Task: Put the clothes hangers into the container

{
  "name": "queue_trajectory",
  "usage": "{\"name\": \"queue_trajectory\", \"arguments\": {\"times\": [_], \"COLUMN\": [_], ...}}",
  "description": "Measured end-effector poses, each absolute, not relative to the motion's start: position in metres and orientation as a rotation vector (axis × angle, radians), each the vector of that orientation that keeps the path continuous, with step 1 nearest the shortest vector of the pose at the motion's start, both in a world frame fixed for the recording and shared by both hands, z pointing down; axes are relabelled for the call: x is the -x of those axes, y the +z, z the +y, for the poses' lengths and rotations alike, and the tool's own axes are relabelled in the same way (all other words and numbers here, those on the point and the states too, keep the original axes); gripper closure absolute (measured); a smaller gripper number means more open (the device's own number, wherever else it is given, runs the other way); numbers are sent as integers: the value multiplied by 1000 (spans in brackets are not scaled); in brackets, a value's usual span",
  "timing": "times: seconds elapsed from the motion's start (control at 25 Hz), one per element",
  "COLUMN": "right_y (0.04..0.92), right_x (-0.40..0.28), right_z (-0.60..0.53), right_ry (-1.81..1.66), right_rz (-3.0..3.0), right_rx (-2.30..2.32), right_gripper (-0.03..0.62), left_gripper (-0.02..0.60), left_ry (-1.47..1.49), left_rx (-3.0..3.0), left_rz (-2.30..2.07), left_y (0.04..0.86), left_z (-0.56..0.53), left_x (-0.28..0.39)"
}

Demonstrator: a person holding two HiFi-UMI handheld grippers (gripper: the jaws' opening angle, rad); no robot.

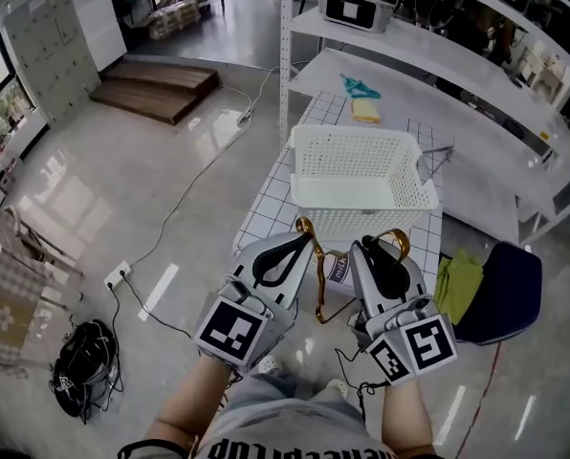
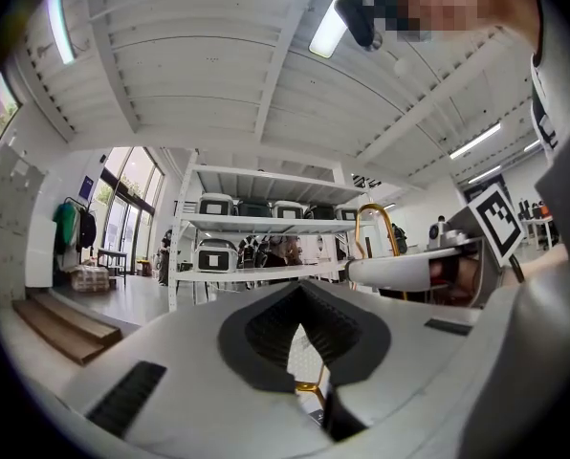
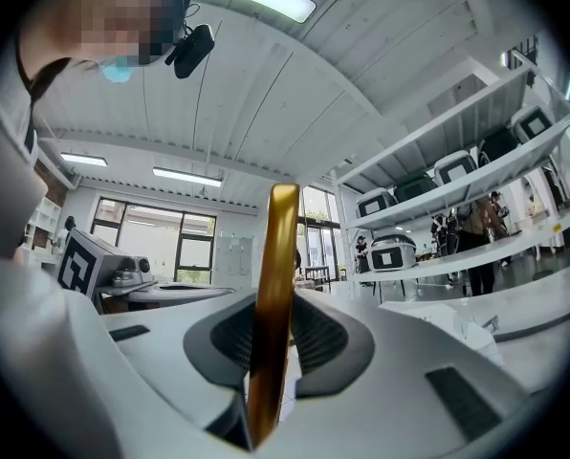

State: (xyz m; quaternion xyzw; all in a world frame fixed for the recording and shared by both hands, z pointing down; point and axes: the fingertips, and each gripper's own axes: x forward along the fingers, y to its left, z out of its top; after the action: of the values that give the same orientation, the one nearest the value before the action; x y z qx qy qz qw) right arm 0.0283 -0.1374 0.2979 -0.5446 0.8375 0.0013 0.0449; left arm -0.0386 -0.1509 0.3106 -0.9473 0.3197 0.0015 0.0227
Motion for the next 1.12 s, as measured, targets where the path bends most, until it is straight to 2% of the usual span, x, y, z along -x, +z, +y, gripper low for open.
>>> {"name": "queue_trajectory", "arguments": {"times": [0.52,1.12], "right_y": [255,171], "right_x": [-13,-26], "right_z": [-163,-197], "right_ry": [45,180], "right_rz": [2488,2471], "right_rx": [1732,1724], "right_gripper": [525,525], "left_gripper": [569,569], "left_ry": [79,124], "left_rx": [2922,2918], "left_rz": [862,877], "left_y": [306,299], "left_z": [-174,-202], "left_x": [71,79]}}
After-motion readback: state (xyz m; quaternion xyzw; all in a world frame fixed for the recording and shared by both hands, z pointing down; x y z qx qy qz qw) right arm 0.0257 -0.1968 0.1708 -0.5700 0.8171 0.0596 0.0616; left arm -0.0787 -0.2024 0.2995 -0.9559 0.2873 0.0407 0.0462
